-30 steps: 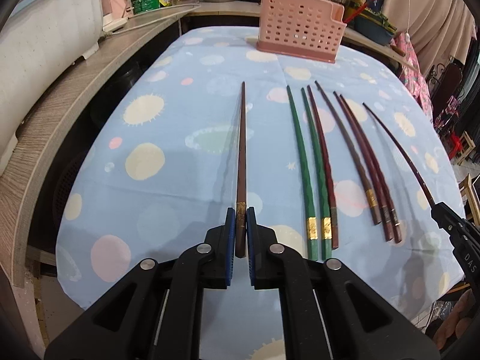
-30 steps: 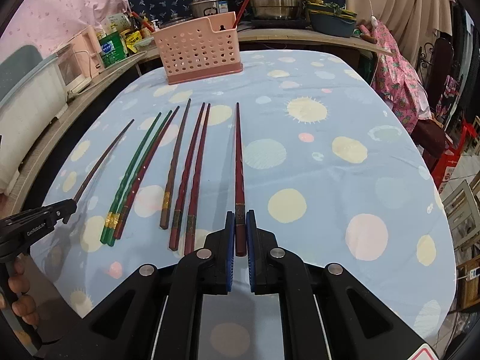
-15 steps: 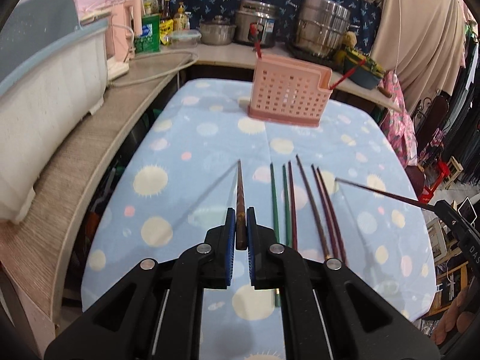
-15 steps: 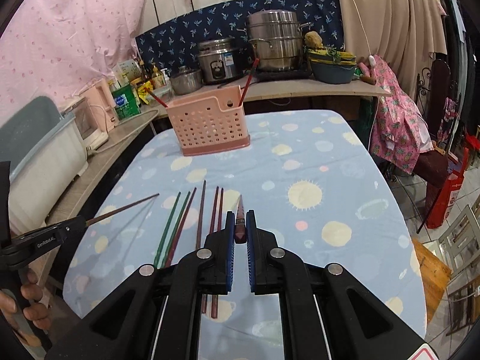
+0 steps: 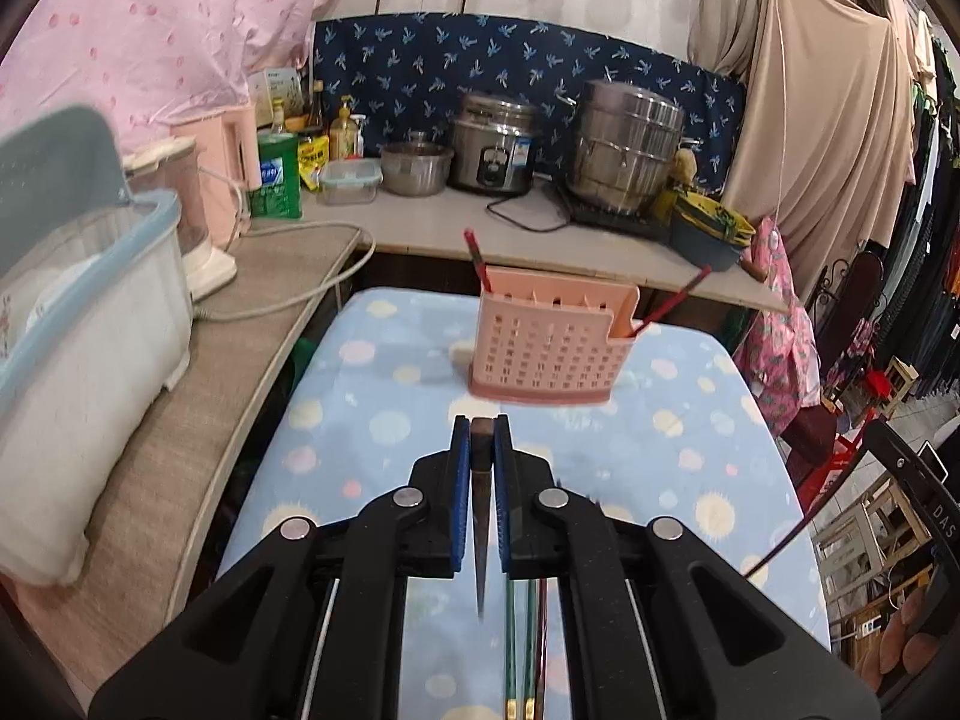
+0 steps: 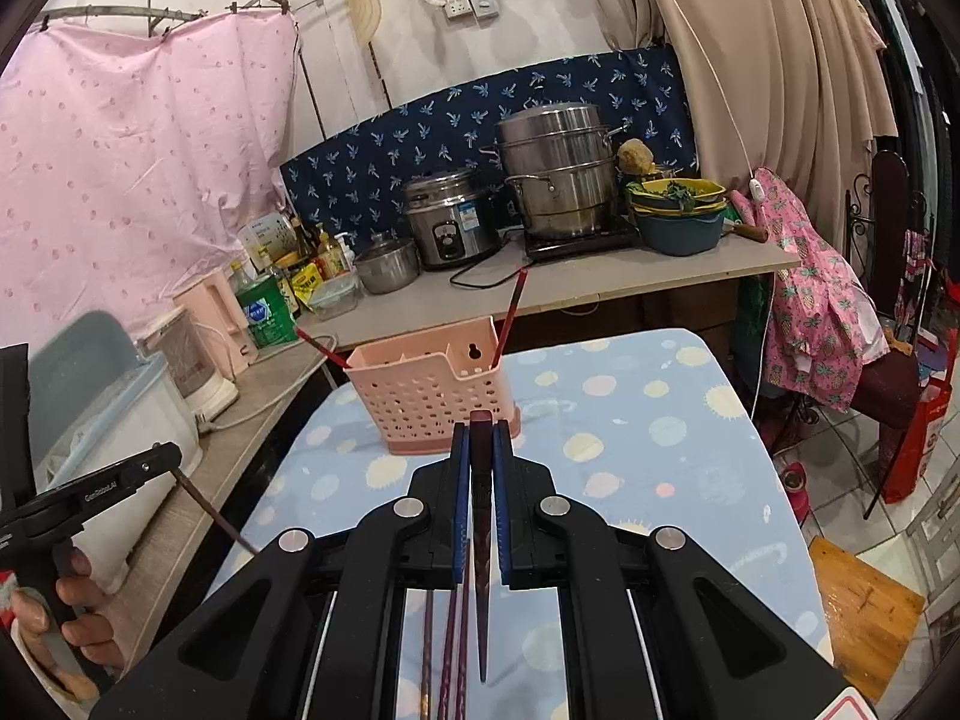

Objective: Organize utensils
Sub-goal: 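Lift the brown chopstick with the left tool while the right tool carries the dark red one to the basket, then open the left tool over the pink basket while the right tool releases its chopstick there, then move both open tools back down to the remaining chopsticks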

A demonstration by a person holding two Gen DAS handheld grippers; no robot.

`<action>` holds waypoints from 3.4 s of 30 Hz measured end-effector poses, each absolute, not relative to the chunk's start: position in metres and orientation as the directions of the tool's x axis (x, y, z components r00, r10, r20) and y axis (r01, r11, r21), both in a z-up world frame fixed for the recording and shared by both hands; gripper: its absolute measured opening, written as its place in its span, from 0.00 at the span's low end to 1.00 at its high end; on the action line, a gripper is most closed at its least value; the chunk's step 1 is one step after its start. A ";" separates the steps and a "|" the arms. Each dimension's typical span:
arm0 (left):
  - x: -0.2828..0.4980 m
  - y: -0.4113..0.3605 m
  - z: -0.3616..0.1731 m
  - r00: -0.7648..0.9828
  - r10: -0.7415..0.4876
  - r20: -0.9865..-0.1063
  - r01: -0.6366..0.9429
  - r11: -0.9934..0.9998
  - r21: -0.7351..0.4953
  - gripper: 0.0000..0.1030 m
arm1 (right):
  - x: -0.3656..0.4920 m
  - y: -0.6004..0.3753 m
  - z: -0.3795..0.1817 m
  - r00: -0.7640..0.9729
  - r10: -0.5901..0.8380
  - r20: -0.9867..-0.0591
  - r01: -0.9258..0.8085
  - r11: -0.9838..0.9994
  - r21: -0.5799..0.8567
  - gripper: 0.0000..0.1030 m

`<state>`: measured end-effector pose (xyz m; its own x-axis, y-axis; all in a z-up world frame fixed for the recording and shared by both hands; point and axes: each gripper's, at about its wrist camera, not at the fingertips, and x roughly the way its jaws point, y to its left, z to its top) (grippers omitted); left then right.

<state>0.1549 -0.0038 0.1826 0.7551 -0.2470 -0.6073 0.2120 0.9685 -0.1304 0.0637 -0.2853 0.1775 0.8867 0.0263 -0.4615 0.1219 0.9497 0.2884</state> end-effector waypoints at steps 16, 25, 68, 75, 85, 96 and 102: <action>0.249 -0.030 0.293 0.886 -0.266 -0.380 0.201 0.958 -0.202 0.07 | 0.183 -0.310 0.266 0.963 0.068 -0.260 0.041 0.918 0.393 0.07; 0.310 -0.046 0.297 0.912 -0.231 -0.340 0.168 0.964 -0.205 0.07 | 0.263 -0.297 0.279 0.970 0.060 -0.237 0.030 0.933 0.359 0.07; 0.261 -0.013 0.182 0.813 -0.187 -0.551 0.122 0.981 -0.153 0.51 | 0.189 -0.268 0.188 0.903 0.072 -0.423 0.053 0.960 0.275 0.43; 0.204 -0.002 0.148 0.781 -0.178 -0.599 0.139 0.984 -0.111 0.51 | 0.132 -0.247 0.162 0.878 0.084 -0.471 0.039 0.968 0.247 0.43; 0.136 0.008 0.087 0.692 -0.188 -0.697 0.156 0.982 -0.109 0.51 | 0.055 -0.232 0.111 0.826 0.052 -0.562 0.078 0.976 0.205 0.43; 0.083 0.003 0.032 0.607 -0.184 -0.773 0.196 0.977 -0.079 0.51 | 0.003 -0.226 0.044 0.732 0.038 -0.680 0.120 0.976 0.183 0.43; 0.064 -0.001 0.008 0.567 -0.181 -0.803 0.217 0.974 -0.066 0.51 | -0.010 -0.211 0.012 0.685 0.040 -0.728 0.112 0.981 0.159 0.43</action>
